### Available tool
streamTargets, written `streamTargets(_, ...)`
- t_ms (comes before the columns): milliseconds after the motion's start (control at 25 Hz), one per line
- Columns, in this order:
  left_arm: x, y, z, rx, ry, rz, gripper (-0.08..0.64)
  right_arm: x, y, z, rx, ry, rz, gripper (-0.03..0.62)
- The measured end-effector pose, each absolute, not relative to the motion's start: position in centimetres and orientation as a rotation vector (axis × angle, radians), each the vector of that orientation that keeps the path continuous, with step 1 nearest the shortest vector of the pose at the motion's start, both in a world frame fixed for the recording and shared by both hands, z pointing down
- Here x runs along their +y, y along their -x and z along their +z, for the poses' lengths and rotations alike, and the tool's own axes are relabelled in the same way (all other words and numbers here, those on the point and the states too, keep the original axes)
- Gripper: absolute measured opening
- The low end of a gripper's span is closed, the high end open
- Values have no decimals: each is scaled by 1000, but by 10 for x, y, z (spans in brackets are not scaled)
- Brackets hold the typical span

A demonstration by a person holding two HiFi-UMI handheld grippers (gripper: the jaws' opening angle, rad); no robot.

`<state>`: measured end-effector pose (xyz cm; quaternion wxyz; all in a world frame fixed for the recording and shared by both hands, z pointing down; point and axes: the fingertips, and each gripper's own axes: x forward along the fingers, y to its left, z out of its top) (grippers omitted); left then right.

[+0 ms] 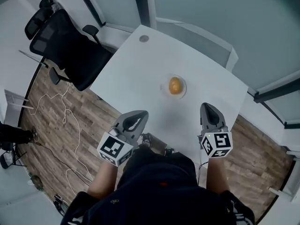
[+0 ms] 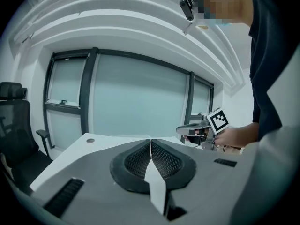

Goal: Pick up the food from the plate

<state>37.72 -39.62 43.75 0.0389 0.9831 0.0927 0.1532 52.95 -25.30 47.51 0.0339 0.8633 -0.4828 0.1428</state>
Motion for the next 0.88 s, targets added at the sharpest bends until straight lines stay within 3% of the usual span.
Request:
streamTargets(360, -494, -430, 476, 491, -2911, 474, 23, -363, -529, 520, -1462, -2438, 639, 29)
streamTargets(400, -499, -434, 480, 504, -2892, 472, 23, -369, -533, 531, -1438, -2445, 681, 46)
streamTargets(480, -507, -440, 488, 525, -2852, 471, 23, -379, -543, 556, -1398, -2459, 789, 188)
streamTargets(520, -509, -441, 493, 537, -2839, 474, 23, -382, -549, 569, -1374, -2465, 833, 225)
streamTargets(880, -518, -436, 527, 572, -2756, 572, 23, -410, -587, 667, -1200, -2409, 1022, 345)
